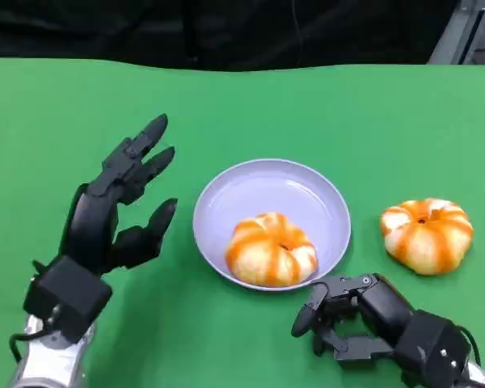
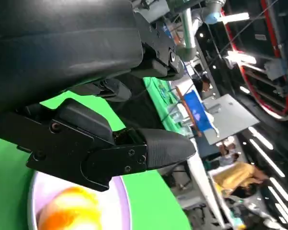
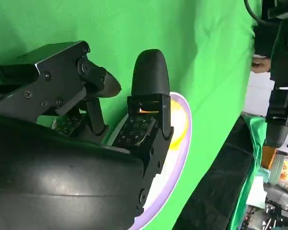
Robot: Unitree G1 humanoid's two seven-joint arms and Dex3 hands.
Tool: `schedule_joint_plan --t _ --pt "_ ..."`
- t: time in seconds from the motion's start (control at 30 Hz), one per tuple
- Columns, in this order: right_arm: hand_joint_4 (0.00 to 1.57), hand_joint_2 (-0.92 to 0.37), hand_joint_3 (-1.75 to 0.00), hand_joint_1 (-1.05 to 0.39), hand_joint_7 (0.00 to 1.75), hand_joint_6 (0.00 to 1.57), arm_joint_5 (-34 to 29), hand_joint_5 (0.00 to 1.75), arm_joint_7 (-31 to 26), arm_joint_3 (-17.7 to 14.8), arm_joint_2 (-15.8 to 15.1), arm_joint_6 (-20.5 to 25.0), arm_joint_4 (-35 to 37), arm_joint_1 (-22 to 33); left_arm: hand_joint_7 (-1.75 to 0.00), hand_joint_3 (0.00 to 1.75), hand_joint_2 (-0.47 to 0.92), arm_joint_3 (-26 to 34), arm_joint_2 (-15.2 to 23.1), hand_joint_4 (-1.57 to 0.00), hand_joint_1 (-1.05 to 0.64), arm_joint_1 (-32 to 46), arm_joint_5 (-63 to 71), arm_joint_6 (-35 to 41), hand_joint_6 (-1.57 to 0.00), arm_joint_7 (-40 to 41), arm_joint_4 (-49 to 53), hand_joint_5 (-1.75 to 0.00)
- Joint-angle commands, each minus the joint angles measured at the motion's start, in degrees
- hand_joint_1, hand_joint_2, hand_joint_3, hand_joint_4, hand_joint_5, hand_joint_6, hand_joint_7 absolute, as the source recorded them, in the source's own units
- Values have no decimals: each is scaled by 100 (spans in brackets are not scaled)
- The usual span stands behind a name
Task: Grasp the bread from the table and place it into the plate.
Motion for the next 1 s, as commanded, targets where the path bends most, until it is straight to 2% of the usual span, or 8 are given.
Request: schedule_joint_plan --t 0.03,0.17,0.6,1.0 --pt "102 -63 -92 20 89 103 15 120 -18 -4 -83 -56 25 32 -1 64 92 129 -31 -58 -79 217 -304 -96 -35 -376 -72 -3" --pt "102 -64 -92 21 89 102 77 121 75 -30 -89 -55 42 34 -2 64 92 94 -268 -58 -79 633 -552 -352 -36 -827 -5 -3" --pt "102 -63 -93 22 88 102 -11 121 18 -5 -150 -80 33 50 -2 61 92 373 -428 -62 -76 893 -1012 -590 -39 -1524 86 -3" --pt "101 -63 -93 22 87 103 67 124 114 -38 -142 -95 21 78 -1 59 92 462 -508 -68 -74 1042 -954 -759 -41 -1676 254 -3"
